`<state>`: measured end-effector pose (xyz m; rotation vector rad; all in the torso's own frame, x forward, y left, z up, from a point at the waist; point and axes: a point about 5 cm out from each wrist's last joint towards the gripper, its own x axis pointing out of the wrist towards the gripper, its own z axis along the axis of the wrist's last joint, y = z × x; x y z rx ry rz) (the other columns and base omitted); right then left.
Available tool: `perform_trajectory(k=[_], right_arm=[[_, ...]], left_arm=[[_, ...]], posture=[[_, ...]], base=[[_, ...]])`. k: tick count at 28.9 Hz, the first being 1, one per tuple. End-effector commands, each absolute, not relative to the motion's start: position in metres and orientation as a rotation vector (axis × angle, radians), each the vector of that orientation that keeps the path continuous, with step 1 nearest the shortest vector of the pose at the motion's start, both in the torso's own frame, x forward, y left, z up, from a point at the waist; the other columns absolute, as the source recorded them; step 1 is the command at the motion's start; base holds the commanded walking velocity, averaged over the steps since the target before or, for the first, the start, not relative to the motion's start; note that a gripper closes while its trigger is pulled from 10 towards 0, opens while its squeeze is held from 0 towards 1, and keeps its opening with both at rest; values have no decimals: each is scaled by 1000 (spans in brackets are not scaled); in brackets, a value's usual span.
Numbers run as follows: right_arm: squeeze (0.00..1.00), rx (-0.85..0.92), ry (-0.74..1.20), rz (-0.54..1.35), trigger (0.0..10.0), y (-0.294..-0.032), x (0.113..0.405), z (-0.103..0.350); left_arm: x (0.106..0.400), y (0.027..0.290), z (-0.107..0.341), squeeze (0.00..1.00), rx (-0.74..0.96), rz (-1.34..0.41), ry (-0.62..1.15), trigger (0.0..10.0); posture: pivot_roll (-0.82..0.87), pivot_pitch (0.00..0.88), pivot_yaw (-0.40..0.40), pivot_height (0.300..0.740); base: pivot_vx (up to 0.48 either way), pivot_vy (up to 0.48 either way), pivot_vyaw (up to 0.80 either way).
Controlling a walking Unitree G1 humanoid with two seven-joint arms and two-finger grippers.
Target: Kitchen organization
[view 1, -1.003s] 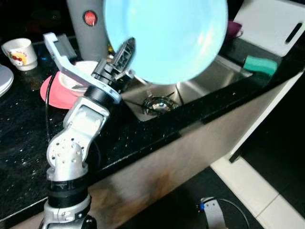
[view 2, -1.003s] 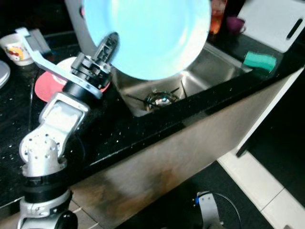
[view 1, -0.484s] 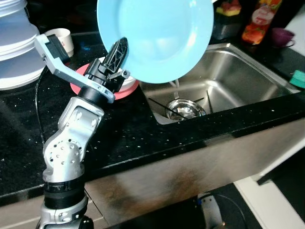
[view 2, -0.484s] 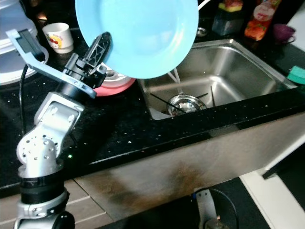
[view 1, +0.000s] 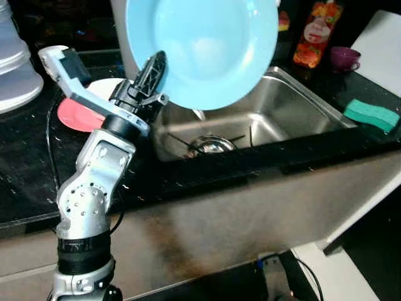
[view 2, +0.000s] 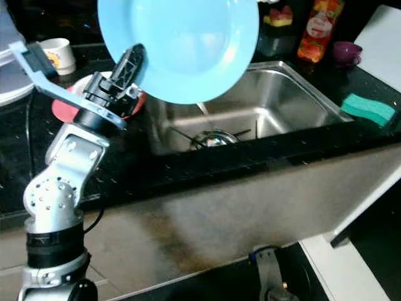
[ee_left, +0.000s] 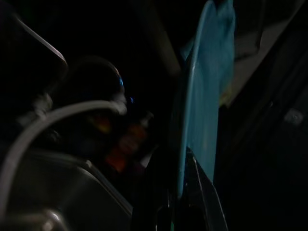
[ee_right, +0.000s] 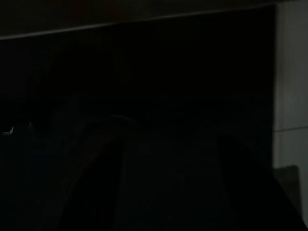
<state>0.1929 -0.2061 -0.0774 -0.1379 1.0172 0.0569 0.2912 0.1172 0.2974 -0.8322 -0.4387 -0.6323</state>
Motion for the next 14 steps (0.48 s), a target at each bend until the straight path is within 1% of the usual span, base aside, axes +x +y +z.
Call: perform_trajectory(k=[1,14], right_arm=[[0,-130,1031,52,10000,-206,189,-80],[0,-131,1030,55,10000,-206,189,-79]], left_arm=[[293,118,301,0,-822,-633,-452,10000],[306,145,301,0,-763,-514,-478,10000]], posture=[[43,41,0,740],[36,48,2,740]], base=[[0,0,0],[0,0,0]])
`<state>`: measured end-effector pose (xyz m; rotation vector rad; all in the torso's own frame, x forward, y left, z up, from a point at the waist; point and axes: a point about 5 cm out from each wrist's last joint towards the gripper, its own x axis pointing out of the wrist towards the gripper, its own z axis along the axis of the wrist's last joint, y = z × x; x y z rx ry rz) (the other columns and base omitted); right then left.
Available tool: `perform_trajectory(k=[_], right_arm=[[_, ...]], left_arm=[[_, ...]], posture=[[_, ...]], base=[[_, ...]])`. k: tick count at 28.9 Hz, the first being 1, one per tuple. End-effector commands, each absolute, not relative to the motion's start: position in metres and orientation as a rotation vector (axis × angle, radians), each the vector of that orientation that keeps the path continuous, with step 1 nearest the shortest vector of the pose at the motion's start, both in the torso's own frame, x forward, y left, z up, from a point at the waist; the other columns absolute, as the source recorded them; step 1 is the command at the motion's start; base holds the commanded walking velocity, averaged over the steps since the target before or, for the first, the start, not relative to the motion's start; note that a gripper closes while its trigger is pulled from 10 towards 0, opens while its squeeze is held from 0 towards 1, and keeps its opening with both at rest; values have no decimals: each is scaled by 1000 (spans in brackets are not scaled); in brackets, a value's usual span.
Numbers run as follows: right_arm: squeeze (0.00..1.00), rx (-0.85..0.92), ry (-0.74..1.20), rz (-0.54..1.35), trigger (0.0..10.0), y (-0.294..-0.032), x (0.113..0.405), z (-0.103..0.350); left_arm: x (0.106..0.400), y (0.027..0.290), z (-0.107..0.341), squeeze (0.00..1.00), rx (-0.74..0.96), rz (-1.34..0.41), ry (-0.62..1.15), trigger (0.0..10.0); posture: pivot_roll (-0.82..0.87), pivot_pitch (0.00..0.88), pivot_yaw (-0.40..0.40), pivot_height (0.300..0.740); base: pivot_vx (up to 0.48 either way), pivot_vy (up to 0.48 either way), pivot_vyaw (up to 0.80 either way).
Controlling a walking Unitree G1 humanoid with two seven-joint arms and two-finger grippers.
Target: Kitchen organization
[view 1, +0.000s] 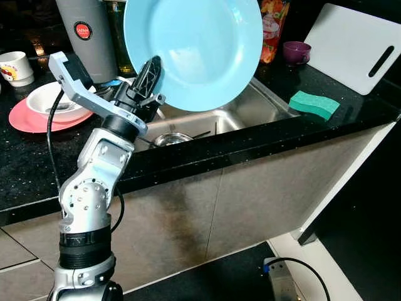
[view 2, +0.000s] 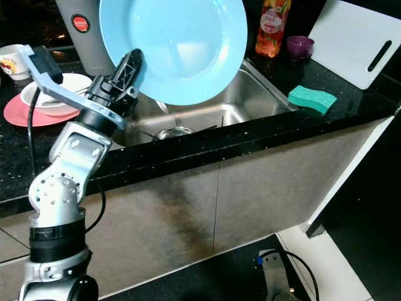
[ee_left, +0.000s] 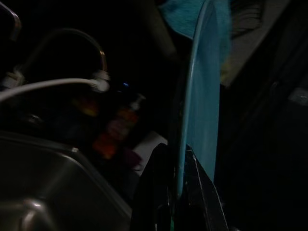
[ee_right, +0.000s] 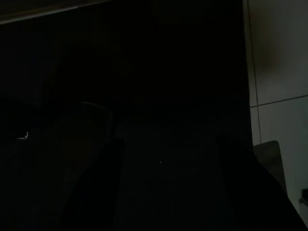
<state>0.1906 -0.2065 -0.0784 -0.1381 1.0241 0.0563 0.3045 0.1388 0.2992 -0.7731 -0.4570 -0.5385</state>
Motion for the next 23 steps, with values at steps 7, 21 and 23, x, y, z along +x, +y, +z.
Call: perform_trajectory(k=[7,21,23], right_arm=[[0,-131,1030,55,10000,-206,188,-80],[0,-145,1014,102,10000,-205,191,-78],[0,-148,1014,110,10000,-204,191,-78]], left_arm=[[312,150,292,0,-699,-466,-437,10000],[315,147,286,0,-717,-423,-425,10000],[316,148,287,0,-689,-417,-426,10000]], posture=[[29,55,1,740],[28,61,-1,740],[31,61,0,740]], base=[[0,-244,0],[0,-68,286],[0,0,800]])
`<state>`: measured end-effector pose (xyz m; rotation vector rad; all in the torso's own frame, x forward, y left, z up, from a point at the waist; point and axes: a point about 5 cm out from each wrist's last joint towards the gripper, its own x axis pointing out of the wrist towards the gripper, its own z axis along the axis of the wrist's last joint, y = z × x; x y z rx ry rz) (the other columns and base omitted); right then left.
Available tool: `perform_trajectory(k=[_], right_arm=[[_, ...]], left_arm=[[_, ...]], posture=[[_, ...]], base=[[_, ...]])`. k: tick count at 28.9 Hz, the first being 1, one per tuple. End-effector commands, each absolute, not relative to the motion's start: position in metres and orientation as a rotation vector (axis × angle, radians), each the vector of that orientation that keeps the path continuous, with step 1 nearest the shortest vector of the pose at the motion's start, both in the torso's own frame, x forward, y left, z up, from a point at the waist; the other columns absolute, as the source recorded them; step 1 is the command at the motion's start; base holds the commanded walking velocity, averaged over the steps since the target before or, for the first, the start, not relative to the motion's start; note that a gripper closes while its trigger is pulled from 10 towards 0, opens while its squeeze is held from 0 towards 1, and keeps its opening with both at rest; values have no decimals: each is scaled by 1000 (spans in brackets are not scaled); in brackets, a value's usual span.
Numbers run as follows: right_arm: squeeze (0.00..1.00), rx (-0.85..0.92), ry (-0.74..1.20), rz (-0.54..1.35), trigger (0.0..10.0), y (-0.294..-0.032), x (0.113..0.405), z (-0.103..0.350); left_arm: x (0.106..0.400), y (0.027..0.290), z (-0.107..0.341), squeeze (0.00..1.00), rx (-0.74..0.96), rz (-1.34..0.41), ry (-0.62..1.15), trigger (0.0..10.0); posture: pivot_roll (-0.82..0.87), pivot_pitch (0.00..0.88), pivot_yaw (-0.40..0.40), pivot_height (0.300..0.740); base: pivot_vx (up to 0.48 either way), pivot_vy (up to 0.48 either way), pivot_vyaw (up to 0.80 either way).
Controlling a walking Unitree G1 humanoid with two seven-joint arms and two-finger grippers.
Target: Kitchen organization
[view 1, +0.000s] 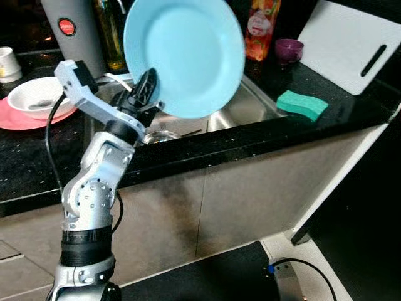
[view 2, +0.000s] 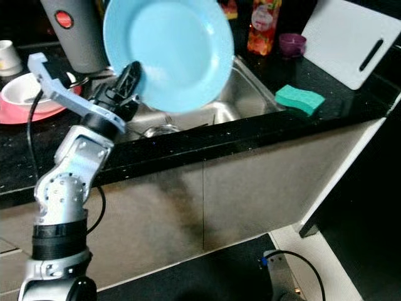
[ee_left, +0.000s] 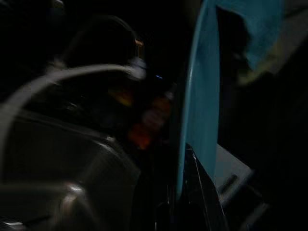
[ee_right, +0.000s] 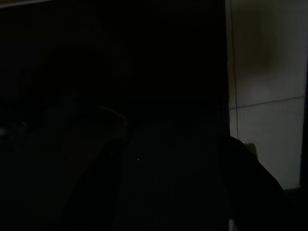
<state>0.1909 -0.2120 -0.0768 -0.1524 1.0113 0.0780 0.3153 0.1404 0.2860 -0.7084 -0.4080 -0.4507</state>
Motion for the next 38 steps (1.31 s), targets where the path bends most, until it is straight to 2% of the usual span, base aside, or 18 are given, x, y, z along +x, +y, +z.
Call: perform_trajectory(k=[1,16,32,38], right_arm=[[0,-147,1014,112,10000,-204,191,-78],[0,-150,1012,88,10000,-205,191,-78],[0,-149,1013,58,10000,-207,191,-78],[0,-150,1013,52,10000,-207,191,-78]], left_arm=[[316,148,288,0,-683,-414,-425,10000],[319,148,290,0,-564,-412,-422,10000],[320,142,286,0,-532,-438,-401,10000],[310,125,291,0,-507,-625,-419,10000]], posture=[[31,62,0,740],[32,65,2,740],[28,67,-3,740],[29,69,-2,740]], base=[[0,0,800],[0,0,758],[0,0,0],[0,0,0]])
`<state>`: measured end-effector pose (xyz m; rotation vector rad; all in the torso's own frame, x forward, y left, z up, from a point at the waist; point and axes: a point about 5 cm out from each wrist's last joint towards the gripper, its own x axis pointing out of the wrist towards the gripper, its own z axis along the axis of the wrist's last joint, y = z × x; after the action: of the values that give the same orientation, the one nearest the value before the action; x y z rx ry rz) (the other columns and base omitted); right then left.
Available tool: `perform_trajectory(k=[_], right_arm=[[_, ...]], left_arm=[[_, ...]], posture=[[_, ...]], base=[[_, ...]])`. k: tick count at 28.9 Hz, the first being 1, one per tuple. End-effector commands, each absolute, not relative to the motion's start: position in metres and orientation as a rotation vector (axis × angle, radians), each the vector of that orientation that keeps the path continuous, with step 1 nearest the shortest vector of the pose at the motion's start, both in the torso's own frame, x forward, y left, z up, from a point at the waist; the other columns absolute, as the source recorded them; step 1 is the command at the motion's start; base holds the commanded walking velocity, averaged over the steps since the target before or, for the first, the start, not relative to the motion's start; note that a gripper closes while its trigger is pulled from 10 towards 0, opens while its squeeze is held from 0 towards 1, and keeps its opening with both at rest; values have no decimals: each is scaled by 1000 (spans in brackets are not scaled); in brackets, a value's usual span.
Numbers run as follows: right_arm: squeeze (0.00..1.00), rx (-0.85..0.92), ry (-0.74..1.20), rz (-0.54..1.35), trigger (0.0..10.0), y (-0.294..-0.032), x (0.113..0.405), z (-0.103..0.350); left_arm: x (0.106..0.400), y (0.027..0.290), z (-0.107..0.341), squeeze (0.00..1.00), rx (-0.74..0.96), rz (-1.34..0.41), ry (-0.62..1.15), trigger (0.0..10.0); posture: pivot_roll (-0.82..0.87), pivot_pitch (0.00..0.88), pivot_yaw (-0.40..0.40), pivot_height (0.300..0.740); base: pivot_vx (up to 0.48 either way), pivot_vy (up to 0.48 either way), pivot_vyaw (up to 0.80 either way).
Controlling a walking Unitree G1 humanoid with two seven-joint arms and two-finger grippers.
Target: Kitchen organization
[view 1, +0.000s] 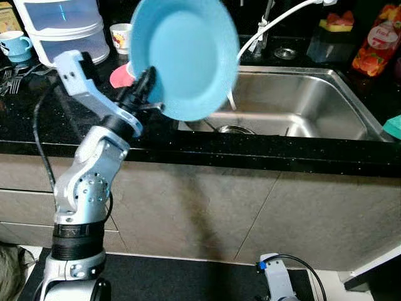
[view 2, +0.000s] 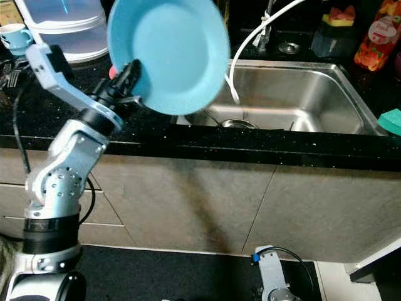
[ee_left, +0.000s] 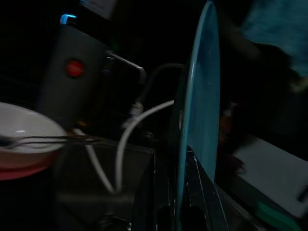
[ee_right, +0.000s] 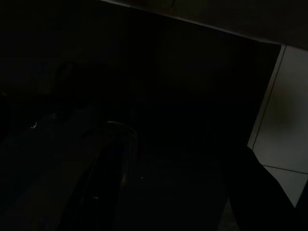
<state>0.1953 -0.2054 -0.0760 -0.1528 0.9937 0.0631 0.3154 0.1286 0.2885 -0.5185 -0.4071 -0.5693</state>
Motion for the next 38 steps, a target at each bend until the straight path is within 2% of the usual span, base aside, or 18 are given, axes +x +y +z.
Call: perform_trajectory(k=[1,11,38], right_arm=[[0,-150,1013,51,10000,-207,191,-78],[0,-149,1014,47,10000,-208,191,-78],[0,-146,1013,41,10000,-208,191,-78]], left_arm=[[308,124,292,0,-504,-647,-421,10000],[307,125,296,0,-468,-703,-447,10000],[303,120,301,0,-479,-761,-477,10000]], posture=[[29,69,-2,740],[28,73,-3,740],[21,73,-1,740]], base=[[0,0,0],[64,0,0],[458,0,0]])
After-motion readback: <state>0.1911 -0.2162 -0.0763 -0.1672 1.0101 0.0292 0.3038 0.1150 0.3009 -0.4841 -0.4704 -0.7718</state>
